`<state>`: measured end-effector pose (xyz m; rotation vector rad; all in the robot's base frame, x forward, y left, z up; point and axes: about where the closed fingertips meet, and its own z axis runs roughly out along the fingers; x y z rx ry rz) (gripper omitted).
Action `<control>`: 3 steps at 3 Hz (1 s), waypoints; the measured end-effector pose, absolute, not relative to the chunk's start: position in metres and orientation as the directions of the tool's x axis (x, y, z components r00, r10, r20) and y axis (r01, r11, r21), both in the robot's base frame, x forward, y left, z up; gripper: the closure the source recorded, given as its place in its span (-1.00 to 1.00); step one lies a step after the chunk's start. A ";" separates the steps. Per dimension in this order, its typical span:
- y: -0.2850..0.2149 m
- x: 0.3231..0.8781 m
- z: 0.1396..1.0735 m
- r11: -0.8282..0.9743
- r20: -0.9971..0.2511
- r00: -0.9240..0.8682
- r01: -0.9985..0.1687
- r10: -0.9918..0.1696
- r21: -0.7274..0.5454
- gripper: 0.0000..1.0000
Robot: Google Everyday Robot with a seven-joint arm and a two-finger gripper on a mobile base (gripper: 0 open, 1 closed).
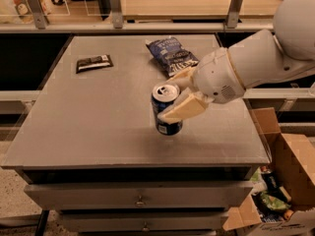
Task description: Move pepsi can near blue chip bag
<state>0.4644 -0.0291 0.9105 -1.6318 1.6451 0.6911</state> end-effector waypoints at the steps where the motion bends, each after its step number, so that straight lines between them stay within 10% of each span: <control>1: -0.041 0.508 0.932 0.087 -0.776 0.081 -0.981 -0.626 -0.172 1.00; 3: -0.082 0.599 0.949 0.185 -0.804 0.066 -0.959 -0.591 -0.215 1.00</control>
Offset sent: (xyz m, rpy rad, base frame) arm 0.1634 -0.0610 0.0588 0.0333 -0.1611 -0.1350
